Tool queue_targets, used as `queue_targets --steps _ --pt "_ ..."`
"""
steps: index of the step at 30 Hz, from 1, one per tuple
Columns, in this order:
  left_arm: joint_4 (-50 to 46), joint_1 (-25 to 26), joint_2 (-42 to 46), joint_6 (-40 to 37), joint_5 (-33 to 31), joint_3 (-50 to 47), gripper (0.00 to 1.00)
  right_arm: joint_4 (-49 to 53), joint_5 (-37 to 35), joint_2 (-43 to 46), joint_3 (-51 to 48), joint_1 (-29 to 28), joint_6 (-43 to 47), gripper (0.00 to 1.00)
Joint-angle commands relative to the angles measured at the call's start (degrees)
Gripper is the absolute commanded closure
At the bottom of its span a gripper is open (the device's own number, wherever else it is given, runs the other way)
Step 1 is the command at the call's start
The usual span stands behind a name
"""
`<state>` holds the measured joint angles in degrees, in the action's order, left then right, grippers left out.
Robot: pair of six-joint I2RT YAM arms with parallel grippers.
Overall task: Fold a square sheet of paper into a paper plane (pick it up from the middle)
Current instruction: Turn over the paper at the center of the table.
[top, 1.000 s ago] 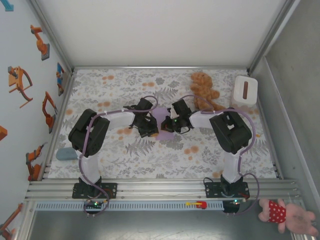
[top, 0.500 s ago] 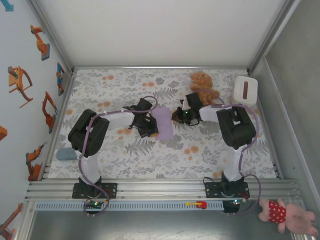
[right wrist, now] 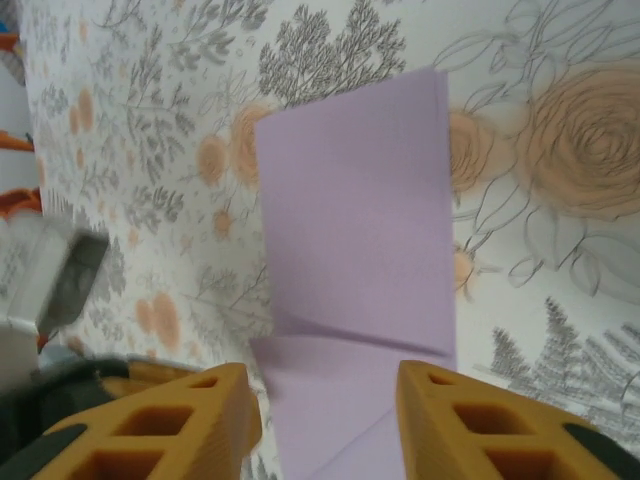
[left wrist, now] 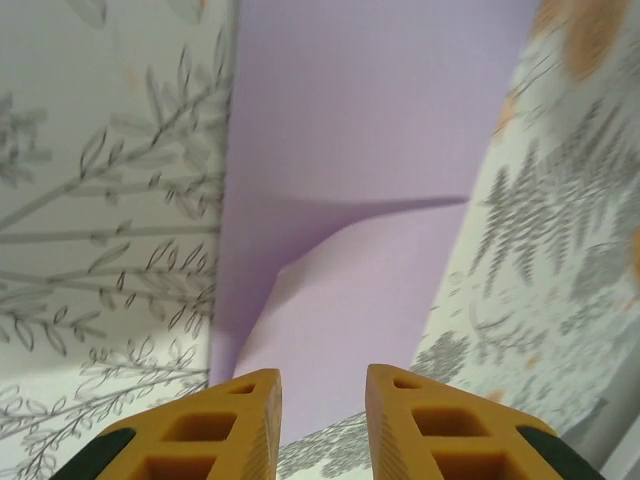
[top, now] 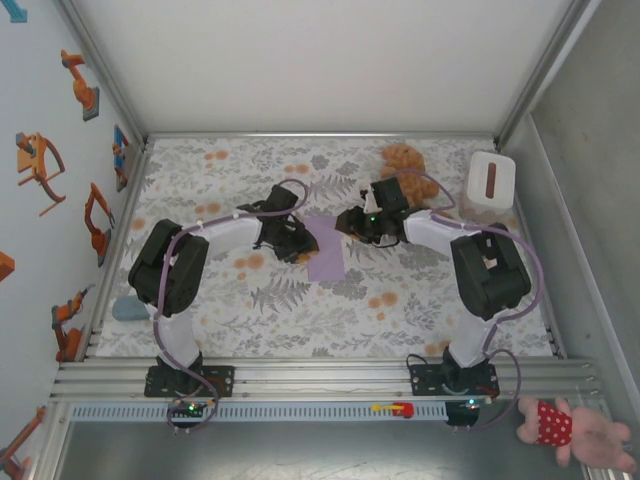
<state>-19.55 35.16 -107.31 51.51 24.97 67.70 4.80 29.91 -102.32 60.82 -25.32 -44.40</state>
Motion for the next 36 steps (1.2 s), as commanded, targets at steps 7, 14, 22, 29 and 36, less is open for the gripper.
queue_targets --steps 7,14,22,29,36 --pt "0.8 -1.1 -5.2 -0.7 1.6 4.9 0.72 0.4 -2.2 0.0 -3.0 -2.6 -5.7 0.53" --pt "0.9 -2.1 -6.9 -0.5 -0.4 3.9 0.73 -1.9 -1.7 -1.7 -3.5 -3.0 -8.3 0.58" --pt "3.3 -2.2 -7.8 3.0 0.1 0.2 0.73 -1.1 -0.7 -3.8 -2.6 -3.1 -9.8 0.64" --pt "3.9 -2.2 -7.8 4.5 -0.1 -1.3 0.73 -0.6 -0.7 -6.1 -1.1 -3.1 -10.5 0.66" --pt "4.6 -2.2 -7.8 5.0 0.3 -1.7 0.76 -0.4 -0.2 -7.3 0.0 -3.2 -9.8 0.7"
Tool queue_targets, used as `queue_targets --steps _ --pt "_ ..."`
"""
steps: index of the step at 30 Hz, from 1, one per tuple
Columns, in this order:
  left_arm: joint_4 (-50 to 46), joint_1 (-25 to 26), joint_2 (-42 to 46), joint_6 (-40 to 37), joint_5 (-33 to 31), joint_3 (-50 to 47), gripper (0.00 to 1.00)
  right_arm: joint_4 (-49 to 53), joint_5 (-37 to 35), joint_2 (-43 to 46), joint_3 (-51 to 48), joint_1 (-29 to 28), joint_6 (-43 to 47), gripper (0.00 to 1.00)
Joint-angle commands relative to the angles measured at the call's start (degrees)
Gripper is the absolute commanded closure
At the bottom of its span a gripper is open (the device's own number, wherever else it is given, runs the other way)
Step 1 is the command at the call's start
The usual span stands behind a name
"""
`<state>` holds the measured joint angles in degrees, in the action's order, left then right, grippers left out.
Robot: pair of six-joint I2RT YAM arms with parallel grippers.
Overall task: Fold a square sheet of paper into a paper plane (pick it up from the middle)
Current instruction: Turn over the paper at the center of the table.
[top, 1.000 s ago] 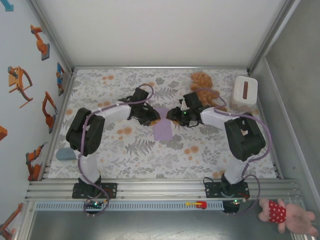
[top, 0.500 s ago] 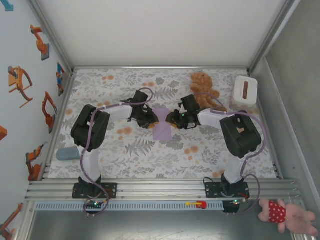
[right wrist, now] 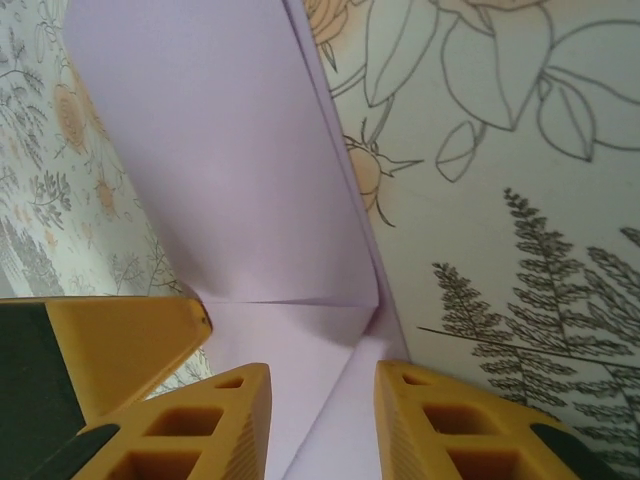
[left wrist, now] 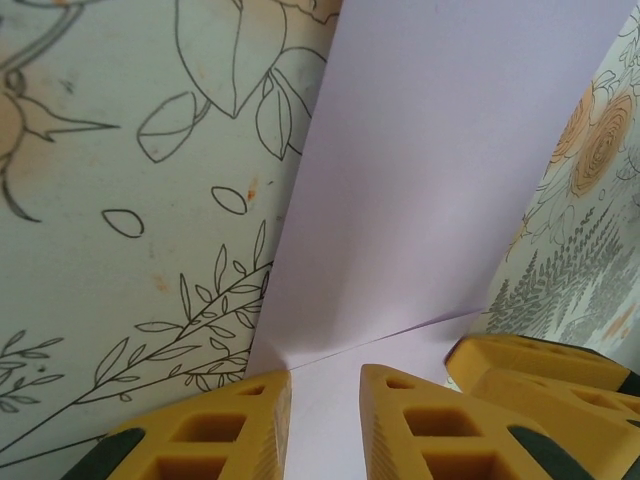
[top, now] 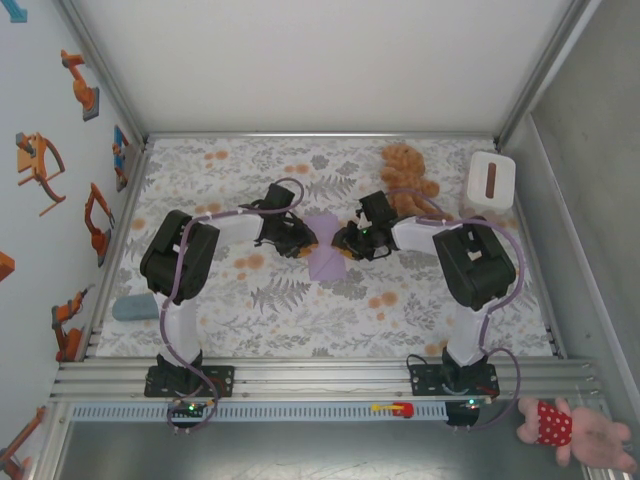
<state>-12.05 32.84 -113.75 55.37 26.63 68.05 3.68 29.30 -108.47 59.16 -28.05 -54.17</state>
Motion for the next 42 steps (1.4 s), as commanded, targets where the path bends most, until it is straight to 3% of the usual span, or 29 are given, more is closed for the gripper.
queue_targets --steps 1,34,39,42 --pt "-2.9 0.1 -1.4 1.1 -1.3 -2.0 0.76 0.6 0.5 -1.3 1.7 -0.5 0.0 0.71" --pt "-3.1 0.1 -0.3 1.1 -1.4 -2.3 0.78 -9.5 6.0 -2.1 -1.7 -1.7 0.7 0.79" --pt "-1.8 -0.1 1.2 0.5 -0.8 -2.3 0.78 -10.3 5.7 -2.8 -1.6 -1.8 0.9 0.84" --pt "1.5 -0.8 2.8 -0.1 0.6 -3.2 0.74 -11.3 5.9 -2.3 -1.8 -1.8 1.2 0.93"
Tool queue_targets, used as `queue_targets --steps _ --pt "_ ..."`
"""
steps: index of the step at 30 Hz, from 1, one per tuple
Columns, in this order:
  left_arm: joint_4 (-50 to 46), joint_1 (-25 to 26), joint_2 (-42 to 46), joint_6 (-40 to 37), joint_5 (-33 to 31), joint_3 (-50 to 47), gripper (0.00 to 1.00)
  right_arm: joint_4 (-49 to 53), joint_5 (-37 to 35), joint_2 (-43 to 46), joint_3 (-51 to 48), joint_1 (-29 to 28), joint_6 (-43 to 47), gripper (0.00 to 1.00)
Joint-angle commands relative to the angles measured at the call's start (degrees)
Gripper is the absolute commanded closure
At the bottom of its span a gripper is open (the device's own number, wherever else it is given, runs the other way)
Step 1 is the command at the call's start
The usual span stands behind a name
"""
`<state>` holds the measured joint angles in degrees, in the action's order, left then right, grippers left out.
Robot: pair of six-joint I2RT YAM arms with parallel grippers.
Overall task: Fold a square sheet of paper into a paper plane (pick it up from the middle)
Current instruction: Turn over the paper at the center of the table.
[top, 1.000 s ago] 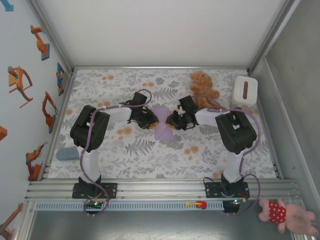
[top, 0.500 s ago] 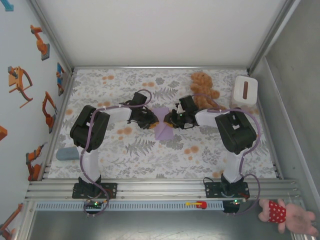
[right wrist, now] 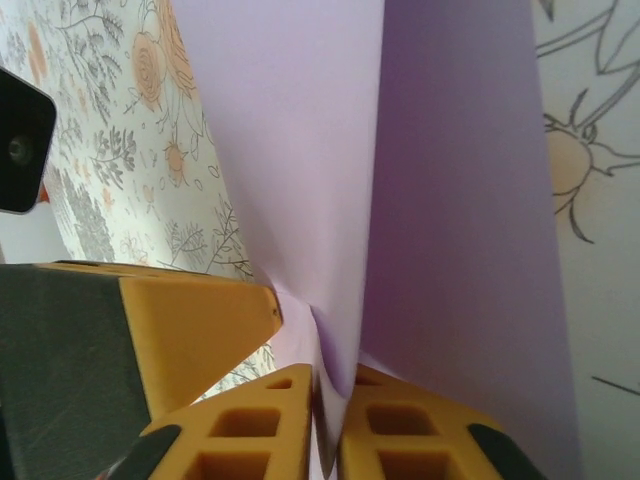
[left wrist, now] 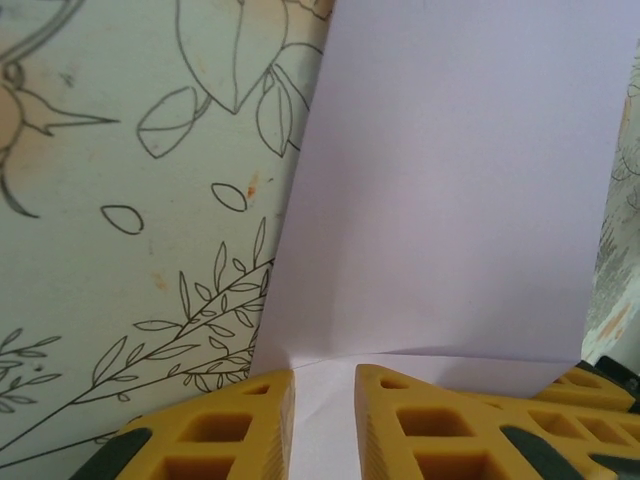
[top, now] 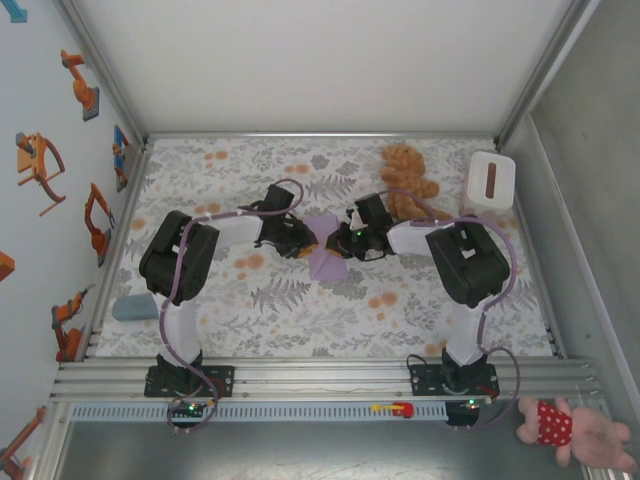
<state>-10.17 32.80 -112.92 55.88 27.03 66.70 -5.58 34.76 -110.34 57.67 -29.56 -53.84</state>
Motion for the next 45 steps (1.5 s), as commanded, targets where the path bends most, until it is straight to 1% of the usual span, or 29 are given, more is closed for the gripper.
queue_targets --steps 1,3,5,6,11,14,16,19,22,26,29,32,37,42,45 --pt "1.0 -1.0 2.9 -0.6 0.5 -2.7 0.72 -2.5 0.3 0.2 -0.4 -0.3 1.4 0.96" --pt "3.5 -1.9 4.9 -0.6 0.9 -4.5 0.69 -2.2 -0.4 1.6 -0.1 -0.3 2.5 0.99" --pt "6.1 -2.9 7.8 -0.5 1.1 -6.7 0.67 -2.3 -0.7 3.3 0.1 -0.2 3.5 1.0" --pt "7.4 -3.5 9.6 -0.5 1.1 -7.8 0.65 -2.6 -0.8 4.3 0.2 -0.2 3.8 1.0" --pt "14.6 -6.1 17.6 -0.6 2.1 -14.4 0.5 -6.4 0.4 8.1 0.3 0.0 3.2 1.0" --pt "21.8 -7.6 21.3 2.2 4.7 -18.5 0.39 -9.3 2.1 10.0 0.4 0.4 1.8 1.0" --pt "27.4 -8.1 23.3 5.4 6.2 -21.0 0.32 -12.2 3.7 11.0 0.4 0.7 -0.1 1.0" --pt "32.6 -8.0 24.5 9.8 8.4 -22.6 0.23 -15.1 5.7 11.6 1.0 1.3 -2.3 1.0" --pt "34.2 -7.6 24.5 12.0 10.1 -22.8 0.19 -18.3 7.7 11.5 1.4 1.7 -4.8 1.0" --pt "36.2 -6.4 24.4 13.1 12.1 -22.2 0.13 -19.4 9.1 11.4 1.9 1.8 -6.0 1.0" --pt "36.4 -5.3 23.8 13.1 13.8 -20.6 0.12 -22.5 10.5 11.2 1.5 2.0 -8.5 1.0" --pt "37.8 -5.0 24.1 13.2 14.0 -20.1 0.13 -26.8 11.5 10.5 0.4 2.7 -11.5 1.0" --pt "37.2 -5.1 24.7 12.5 14.4 -19.1 0.18 -28.7 12.0 10.1 -0.5 3.8 -12.9 1.0" --pt "37.3 -5.4 24.0 12.9 15.0 -18.4 0.31 -28.8 12.5 9.8 -0.8 3.9 -12.9 1.0" --pt "39.6 -5.6 23.4 13.9 16.0 -18.3 0.35 -28.8 12.9 9.7 -1.1 4.0 -13.0 1.0"
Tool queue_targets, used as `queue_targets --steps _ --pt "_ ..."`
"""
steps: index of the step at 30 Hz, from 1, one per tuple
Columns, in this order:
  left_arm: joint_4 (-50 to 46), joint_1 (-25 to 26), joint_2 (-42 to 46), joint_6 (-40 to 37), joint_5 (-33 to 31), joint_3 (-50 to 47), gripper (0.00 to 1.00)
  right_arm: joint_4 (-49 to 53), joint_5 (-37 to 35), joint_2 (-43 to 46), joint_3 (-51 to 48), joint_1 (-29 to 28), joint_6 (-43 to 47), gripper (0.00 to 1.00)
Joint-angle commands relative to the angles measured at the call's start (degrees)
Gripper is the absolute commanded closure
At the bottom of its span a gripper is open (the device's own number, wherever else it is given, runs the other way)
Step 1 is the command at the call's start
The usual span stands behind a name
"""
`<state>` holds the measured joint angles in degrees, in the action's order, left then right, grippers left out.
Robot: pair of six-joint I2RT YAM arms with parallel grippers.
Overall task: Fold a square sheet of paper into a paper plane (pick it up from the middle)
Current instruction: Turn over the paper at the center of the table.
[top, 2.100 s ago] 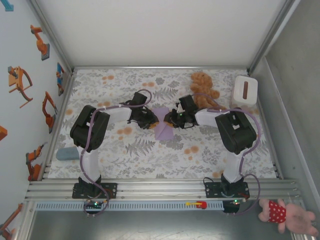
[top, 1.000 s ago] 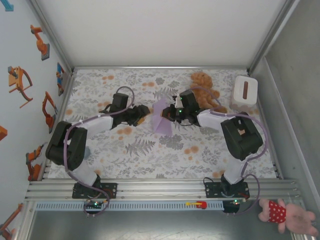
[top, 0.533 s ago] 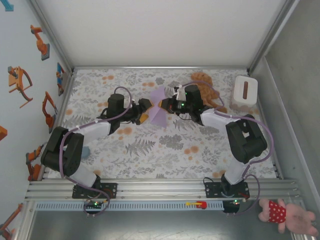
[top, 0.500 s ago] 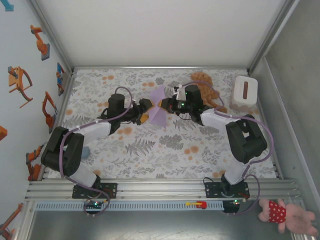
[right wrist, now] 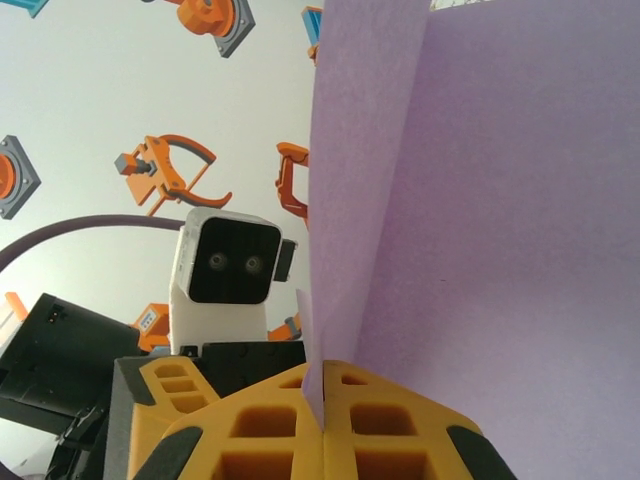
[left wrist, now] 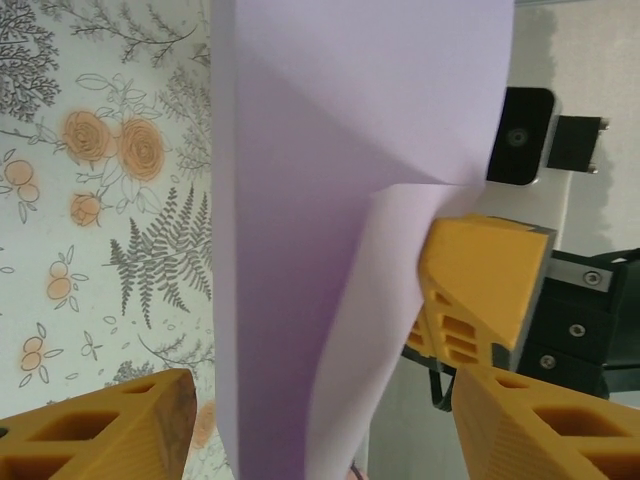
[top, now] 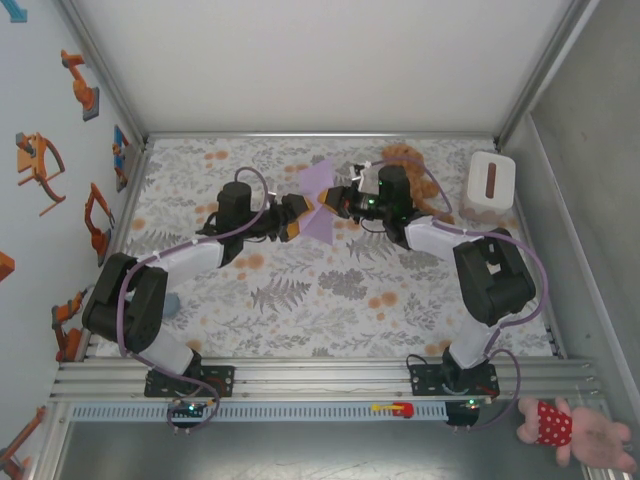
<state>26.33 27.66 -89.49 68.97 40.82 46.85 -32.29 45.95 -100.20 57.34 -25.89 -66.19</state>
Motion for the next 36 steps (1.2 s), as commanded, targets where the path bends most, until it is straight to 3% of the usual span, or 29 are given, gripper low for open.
queue_targets --steps 1,17,24,27,30,33,36 --pt "3.9 -0.5 -0.1 1.1 2.5 1.5 0.38 -2.1 1.8 -0.4 -0.9 0.3 -0.6 1.0" --pt "3.2 -1.5 1.1 1.1 3.0 0.5 0.66 -2.3 2.6 -0.7 -1.4 0.6 -0.7 0.99" --pt "-2.1 -1.7 1.5 -1.5 2.3 1.4 0.87 -2.2 1.9 -0.2 -2.5 1.2 -0.5 0.79" --pt "-7.7 -2.3 2.6 -4.9 1.4 2.3 0.91 -1.4 0.7 0.3 -3.6 2.7 -0.5 0.69" --pt "-19.9 -3.4 4.7 -12.6 -0.9 5.3 0.94 0.4 -0.8 1.4 -4.9 4.6 -0.2 0.63" --pt "-35.9 -4.1 7.5 -22.3 -6.9 10.3 0.94 2.6 -1.8 3.2 -5.3 5.9 0.6 0.59" --pt "-49.5 -4.0 9.3 -30.4 -14.5 15.6 0.94 14.3 -5.7 6.3 -3.0 6.0 8.0 0.57"
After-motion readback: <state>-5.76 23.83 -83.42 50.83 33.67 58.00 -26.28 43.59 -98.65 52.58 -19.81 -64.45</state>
